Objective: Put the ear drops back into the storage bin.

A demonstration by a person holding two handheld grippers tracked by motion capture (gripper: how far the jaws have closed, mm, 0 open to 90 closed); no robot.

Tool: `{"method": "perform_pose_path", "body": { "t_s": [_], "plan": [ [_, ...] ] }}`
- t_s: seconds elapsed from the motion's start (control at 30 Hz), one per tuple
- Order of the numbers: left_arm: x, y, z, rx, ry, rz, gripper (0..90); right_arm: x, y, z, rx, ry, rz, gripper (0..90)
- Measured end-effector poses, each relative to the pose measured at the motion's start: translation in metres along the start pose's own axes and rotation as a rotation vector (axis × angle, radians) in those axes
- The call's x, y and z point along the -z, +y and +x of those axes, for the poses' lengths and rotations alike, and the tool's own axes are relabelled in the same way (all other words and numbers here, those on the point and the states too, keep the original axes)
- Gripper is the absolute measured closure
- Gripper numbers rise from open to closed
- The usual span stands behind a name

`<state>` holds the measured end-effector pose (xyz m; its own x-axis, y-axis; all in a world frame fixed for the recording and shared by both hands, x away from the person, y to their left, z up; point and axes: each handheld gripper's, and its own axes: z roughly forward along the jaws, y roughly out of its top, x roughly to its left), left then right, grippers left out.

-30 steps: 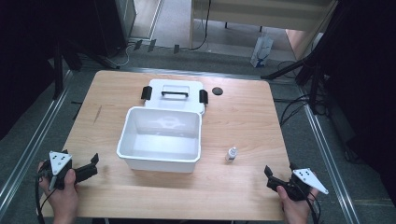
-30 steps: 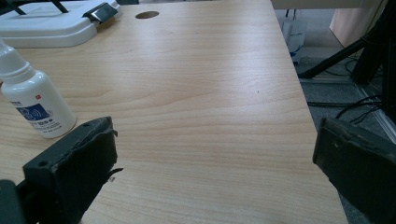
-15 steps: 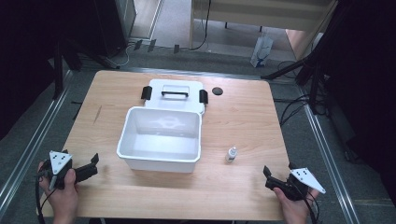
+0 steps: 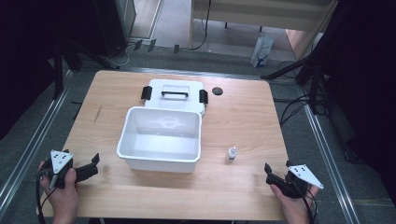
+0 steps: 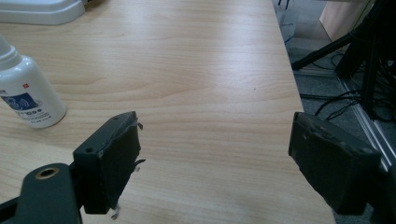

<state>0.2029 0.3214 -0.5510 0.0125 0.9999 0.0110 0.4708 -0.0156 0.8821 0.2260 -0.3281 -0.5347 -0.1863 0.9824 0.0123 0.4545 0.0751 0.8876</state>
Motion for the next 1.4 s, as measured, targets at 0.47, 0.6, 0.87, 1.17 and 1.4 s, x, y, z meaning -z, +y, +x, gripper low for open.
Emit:
{"method": "perform_pose_path", "body": {
  "t_s": [0.47,0.6,0.87,1.17,1.4],
  "plan": [
    [-0.001,0.0,0.0,0.003,-0.002,0.005,0.2,0.001,0.032,-0.005,0.086,0.029,0.075,22.5],
    [-0.001,0.0,0.0,-0.001,-0.001,0.009,0.3,-0.001,0.046,-0.002,0.131,0.048,0.108,23.4],
    [-0.001,0.0,0.0,-0.004,0.0,0.01,0.2,-0.011,0.063,0.004,0.235,0.079,0.221,25.9],
    [-0.001,0.0,0.0,-0.001,-0.002,0.01,0.3,-0.021,0.073,0.014,0.34,0.11,0.34,26.5],
    [-0.001,0.0,0.0,0.0,-0.001,0.008,0.3,-0.031,0.078,0.02,0.442,0.152,0.462,27.2]
  ]
}}
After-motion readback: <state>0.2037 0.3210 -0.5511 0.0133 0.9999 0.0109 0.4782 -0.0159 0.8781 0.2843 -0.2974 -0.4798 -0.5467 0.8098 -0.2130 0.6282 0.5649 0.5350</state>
